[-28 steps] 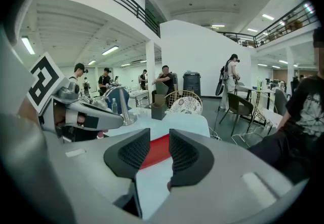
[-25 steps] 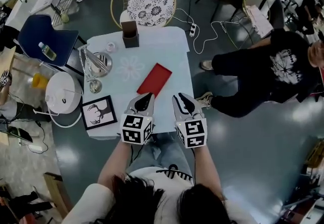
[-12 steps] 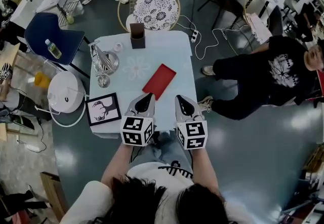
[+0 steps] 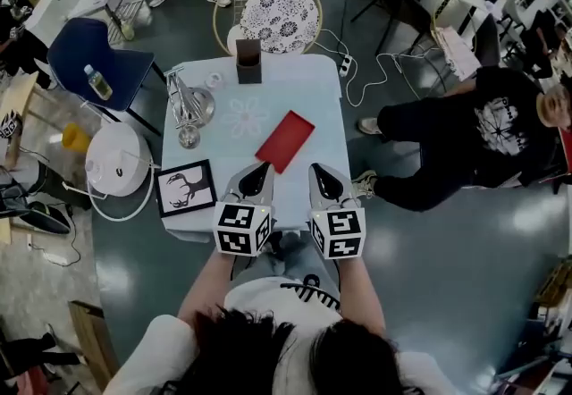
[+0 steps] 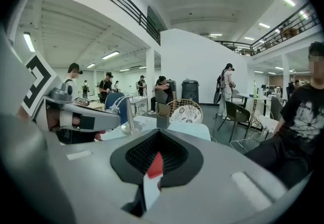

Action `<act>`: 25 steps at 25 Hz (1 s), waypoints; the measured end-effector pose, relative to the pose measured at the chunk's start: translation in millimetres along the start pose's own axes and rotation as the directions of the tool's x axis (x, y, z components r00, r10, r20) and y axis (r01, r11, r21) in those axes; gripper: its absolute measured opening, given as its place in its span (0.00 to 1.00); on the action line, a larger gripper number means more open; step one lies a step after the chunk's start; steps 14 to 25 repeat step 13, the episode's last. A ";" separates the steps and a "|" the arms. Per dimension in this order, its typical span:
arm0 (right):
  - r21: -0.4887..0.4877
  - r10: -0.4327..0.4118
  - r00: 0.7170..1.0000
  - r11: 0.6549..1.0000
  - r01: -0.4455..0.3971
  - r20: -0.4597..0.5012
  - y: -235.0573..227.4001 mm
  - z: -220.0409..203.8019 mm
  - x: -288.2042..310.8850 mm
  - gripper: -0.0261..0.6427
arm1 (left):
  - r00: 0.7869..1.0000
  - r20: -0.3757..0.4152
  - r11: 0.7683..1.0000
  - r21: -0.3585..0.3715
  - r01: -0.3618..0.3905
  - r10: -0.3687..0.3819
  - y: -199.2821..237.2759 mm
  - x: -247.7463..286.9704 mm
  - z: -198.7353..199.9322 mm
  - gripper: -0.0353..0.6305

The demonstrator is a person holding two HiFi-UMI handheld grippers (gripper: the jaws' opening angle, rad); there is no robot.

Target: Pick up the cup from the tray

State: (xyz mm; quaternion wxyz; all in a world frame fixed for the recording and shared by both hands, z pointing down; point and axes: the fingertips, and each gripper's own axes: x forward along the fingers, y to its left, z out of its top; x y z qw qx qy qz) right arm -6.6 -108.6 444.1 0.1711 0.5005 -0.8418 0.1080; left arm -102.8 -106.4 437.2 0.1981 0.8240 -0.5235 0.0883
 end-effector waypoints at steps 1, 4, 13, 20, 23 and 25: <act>0.000 -0.001 1.000 1.000 0.001 -0.001 0.3 -0.1 -0.1 0.08 | 1.000 0.000 1.000 0.001 0.002 -0.002 -0.3 -0.1 0.0 0.05; -0.004 -0.003 1.000 1.000 0.003 -0.003 1.0 -1.1 -0.6 0.08 | 1.000 -0.001 1.000 0.001 0.006 -0.006 -0.8 0.2 -1.6 0.05; -0.002 -0.015 1.000 1.000 0.015 -0.006 -2.5 -2.9 -7.8 0.08 | 1.000 0.000 1.000 0.010 0.016 -0.016 -9.1 -0.2 -1.9 0.05; -0.002 -0.015 1.000 1.000 0.015 -0.006 -2.5 -2.9 -7.8 0.08 | 1.000 0.000 1.000 0.010 0.016 -0.016 -9.1 -0.2 -1.9 0.05; -0.002 -0.015 1.000 1.000 0.015 -0.006 -2.5 -2.9 -7.8 0.08 | 1.000 0.000 1.000 0.010 0.016 -0.016 -9.1 -0.2 -1.9 0.05; -0.002 -0.015 1.000 1.000 0.015 -0.006 -2.5 -2.9 -7.8 0.08 | 1.000 0.000 1.000 0.010 0.016 -0.016 -9.1 -0.2 -1.9 0.05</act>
